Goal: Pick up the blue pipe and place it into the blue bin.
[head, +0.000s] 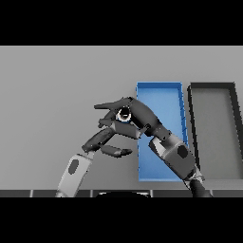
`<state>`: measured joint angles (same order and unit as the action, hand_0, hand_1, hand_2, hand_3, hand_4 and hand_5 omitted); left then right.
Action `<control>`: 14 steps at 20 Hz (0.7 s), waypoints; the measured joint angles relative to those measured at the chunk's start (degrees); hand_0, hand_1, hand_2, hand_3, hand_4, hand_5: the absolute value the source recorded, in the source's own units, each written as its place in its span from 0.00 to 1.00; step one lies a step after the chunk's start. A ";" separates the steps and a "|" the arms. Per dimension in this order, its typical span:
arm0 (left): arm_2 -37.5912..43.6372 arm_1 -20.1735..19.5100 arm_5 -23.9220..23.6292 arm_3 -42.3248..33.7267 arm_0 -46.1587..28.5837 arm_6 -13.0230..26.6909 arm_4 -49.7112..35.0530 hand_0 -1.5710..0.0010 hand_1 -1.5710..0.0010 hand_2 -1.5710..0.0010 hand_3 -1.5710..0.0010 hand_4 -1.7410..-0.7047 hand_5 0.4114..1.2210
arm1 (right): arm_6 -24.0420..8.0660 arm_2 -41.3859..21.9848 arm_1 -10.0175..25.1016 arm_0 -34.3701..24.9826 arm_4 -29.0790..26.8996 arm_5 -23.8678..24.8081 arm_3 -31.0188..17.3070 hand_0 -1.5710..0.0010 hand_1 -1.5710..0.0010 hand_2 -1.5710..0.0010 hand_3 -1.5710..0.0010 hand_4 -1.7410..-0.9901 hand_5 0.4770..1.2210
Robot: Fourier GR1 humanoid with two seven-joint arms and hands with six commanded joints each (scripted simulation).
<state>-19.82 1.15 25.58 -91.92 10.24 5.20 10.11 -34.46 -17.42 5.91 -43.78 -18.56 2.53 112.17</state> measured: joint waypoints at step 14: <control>-0.69 -1.10 -0.55 -0.81 -0.83 -0.12 1.57 1.00 1.00 1.00 1.00 0.84 0.01 | -0.45 15.42 28.37 3.61 -8.25 13.87 -4.52 0.00 0.00 0.00 0.00 0.00 1.00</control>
<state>-20.52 0.06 25.02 -92.72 9.41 5.08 11.68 -34.90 -2.00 34.28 -40.17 -26.81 16.40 107.65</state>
